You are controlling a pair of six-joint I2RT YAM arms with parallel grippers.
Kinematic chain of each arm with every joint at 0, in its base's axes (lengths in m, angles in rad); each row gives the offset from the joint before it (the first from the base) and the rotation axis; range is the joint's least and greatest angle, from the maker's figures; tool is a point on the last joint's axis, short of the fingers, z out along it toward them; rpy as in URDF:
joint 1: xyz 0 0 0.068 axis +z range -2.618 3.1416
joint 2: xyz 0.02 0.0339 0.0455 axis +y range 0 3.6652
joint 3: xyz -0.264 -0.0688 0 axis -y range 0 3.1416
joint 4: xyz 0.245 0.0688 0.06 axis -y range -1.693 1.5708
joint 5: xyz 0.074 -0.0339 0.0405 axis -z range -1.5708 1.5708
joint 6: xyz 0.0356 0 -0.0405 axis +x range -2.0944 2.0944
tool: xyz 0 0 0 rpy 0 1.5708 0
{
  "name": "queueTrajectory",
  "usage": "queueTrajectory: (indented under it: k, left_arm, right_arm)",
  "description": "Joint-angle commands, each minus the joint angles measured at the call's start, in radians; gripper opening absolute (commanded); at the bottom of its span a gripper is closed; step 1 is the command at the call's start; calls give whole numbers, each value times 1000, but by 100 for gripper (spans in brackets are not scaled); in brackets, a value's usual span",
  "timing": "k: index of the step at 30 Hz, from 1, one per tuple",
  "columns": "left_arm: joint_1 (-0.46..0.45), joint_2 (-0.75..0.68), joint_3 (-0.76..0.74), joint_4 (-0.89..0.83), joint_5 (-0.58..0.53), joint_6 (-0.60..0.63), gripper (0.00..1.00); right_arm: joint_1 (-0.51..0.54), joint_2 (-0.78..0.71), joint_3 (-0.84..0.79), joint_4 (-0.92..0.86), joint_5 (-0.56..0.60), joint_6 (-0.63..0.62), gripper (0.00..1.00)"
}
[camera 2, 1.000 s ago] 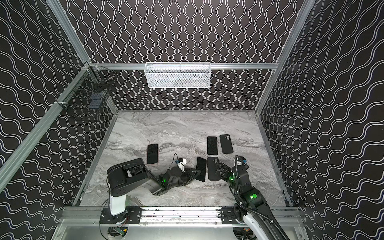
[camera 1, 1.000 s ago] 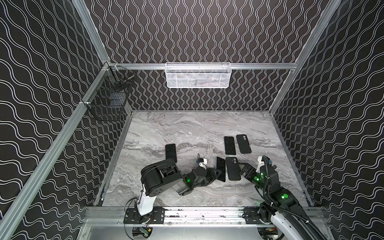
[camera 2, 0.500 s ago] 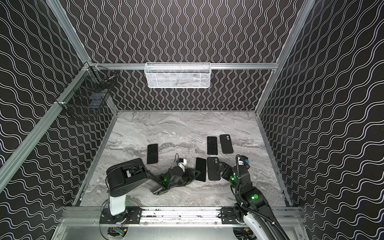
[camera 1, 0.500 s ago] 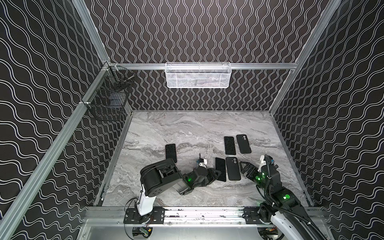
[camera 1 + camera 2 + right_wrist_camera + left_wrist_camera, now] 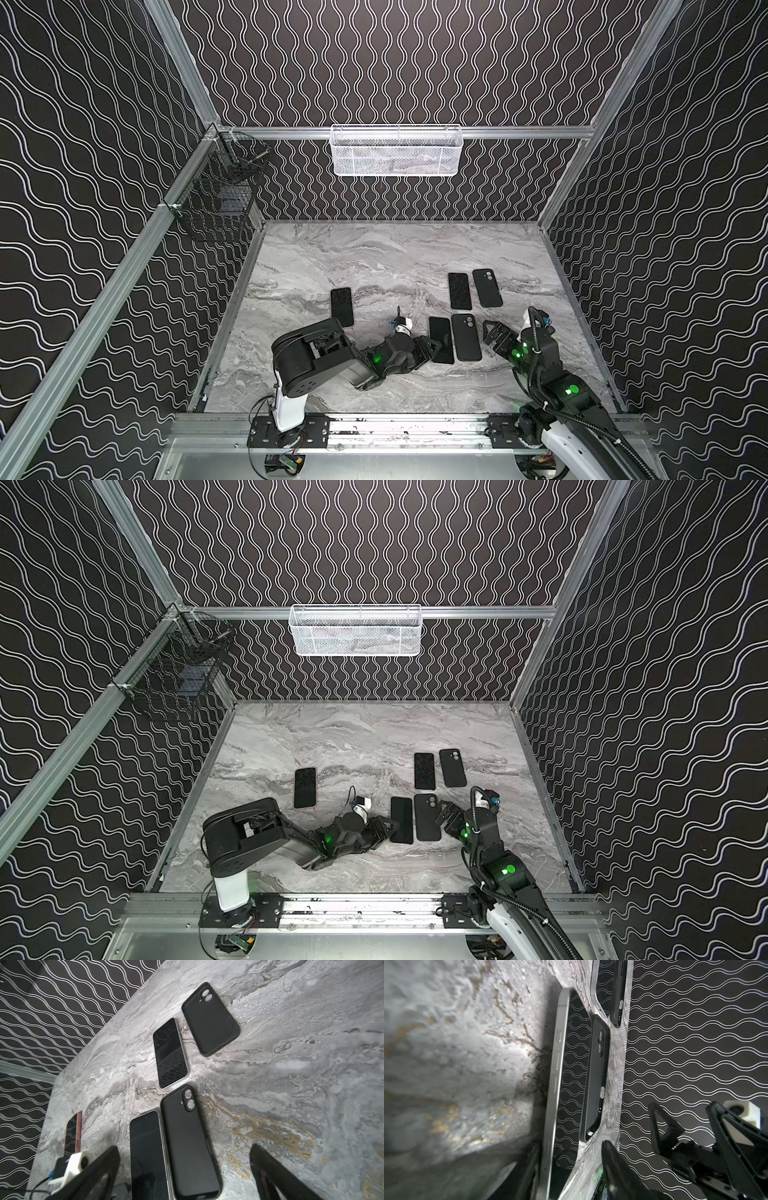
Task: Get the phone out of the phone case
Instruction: 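Lay the bare phone on the table beside the cases with the left gripper, then swing the left arm aside while the right gripper reaches toward the pink-cased phone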
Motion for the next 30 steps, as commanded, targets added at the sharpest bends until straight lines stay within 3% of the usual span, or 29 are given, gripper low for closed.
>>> queueTrajectory:
  k: [1, 6, 15, 19, 24, 30]
  left_arm:
    - [7, -14, -12, -8, -13, 25, 52]
    - [30, -33, -54, 23, -8, 24, 56]
    - [114, -187, -103, -68, 33, 76, 89]
    - [183, -333, -70, -264, 101, 151, 98]
    - [292, -543, -16, -569, 160, 265, 99]
    - [514, -757, 130, -1012, 279, 450, 99]
  right_arm:
    - [1, 32, 21, 30, 31, 22, 99]
    - [1, 105, 64, 43, 17, -39, 99]
    - [4, 274, 193, 35, -6, -99, 99]
    - [13, 381, 260, 48, -19, -131, 99]
    - [89, 494, 324, 101, 2, -148, 99]
    - [187, 638, 442, 98, 76, -178, 99]
